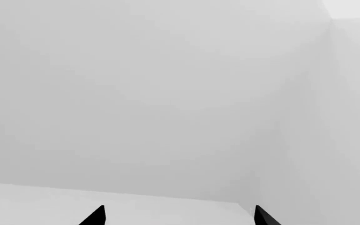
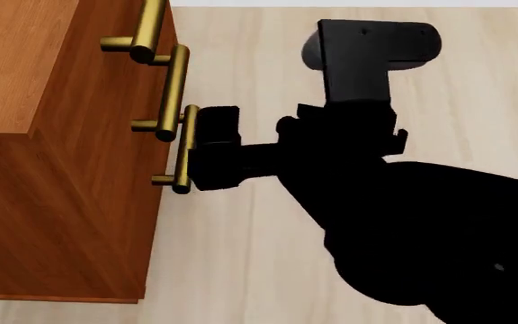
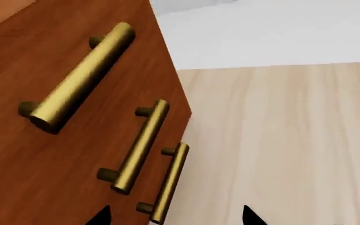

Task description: Close the bottom drawer of the cabinet and open the top drawer.

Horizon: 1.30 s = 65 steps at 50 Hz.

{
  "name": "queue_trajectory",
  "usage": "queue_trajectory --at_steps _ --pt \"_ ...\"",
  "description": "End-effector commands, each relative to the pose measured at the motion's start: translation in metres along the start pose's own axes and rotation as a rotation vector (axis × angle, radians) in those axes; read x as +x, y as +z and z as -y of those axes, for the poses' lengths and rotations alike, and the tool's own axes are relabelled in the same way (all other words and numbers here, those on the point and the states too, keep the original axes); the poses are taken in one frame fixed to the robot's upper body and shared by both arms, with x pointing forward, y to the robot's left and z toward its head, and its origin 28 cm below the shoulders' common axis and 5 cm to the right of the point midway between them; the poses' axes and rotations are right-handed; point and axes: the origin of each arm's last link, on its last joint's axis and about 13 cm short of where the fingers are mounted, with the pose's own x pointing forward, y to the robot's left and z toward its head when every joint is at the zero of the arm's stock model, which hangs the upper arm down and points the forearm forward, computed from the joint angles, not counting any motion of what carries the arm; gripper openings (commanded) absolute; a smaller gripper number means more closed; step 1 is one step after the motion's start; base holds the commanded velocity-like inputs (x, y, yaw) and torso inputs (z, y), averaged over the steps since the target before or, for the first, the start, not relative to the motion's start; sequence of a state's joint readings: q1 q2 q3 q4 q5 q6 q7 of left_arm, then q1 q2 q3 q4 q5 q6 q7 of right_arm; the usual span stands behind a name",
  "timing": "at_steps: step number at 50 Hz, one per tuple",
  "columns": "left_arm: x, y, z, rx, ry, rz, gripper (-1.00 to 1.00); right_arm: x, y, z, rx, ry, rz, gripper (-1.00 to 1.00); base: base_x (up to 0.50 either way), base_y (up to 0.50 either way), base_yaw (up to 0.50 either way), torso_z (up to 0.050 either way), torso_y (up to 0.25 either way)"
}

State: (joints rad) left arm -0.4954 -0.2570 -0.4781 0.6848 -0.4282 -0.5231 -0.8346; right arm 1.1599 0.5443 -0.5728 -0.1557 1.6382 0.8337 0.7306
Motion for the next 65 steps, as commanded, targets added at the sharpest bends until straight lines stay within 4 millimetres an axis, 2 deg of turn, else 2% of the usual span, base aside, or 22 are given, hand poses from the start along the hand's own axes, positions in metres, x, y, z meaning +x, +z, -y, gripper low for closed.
queue_trajectory --at_steps 1,12,19,27,31,37,39,48,49,60,65 --pt "0.000 0.000 0.000 0.001 -0.003 0.000 1.00 -0.023 0.010 -0.007 0.221 0.067 0.051 1.00 0.00 0.00 0.00 0.000 0.000" --pt "0.000 -0.001 0.000 0.006 -0.002 0.003 1.00 -0.031 0.023 -0.005 0.497 0.120 0.124 1.00 0.00 0.00 0.00 0.000 0.000" --pt "0.000 -0.001 0.001 0.010 -0.007 0.001 1.00 -0.029 0.025 -0.003 0.688 0.107 0.086 1.00 0.00 0.00 0.00 0.000 0.000" --pt "0.000 -0.002 0.000 0.012 -0.007 0.002 1.00 -0.033 0.026 -0.006 0.811 0.195 0.066 1.00 0.00 0.00 0.00 0.000 0.000" --pt "0.000 -0.002 0.000 0.012 -0.006 0.002 1.00 -0.033 0.027 -0.008 0.814 0.199 0.064 1.00 0.00 0.00 0.00 0.000 0.000" --pt "0.000 -0.001 0.001 0.014 -0.008 0.004 1.00 -0.029 0.026 -0.016 0.928 0.338 -0.005 1.00 0.00 0.00 0.00 0.000 0.000" --pt "0.000 -0.001 0.001 0.016 -0.008 0.003 1.00 -0.030 0.028 -0.017 0.990 0.397 0.080 1.00 0.00 0.00 0.00 0.000 0.000" --pt "-0.001 0.000 0.001 0.020 -0.006 0.010 1.00 -0.024 0.023 -0.012 1.190 0.437 0.124 1.00 0.00 0.00 0.00 0.000 0.000" --pt "0.000 0.000 0.001 0.022 -0.007 0.009 1.00 -0.022 0.021 -0.012 1.184 0.421 0.072 1.00 0.00 0.00 0.00 0.000 0.000" --pt "0.000 0.000 0.001 0.019 -0.008 0.008 1.00 -0.005 0.014 -0.010 1.245 0.427 0.038 1.00 0.00 0.00 0.00 0.000 0.000" --pt "0.000 0.000 0.001 0.017 -0.009 0.008 1.00 0.003 0.013 -0.011 1.216 0.420 0.001 1.00 0.00 0.00 0.00 0.000 0.000"
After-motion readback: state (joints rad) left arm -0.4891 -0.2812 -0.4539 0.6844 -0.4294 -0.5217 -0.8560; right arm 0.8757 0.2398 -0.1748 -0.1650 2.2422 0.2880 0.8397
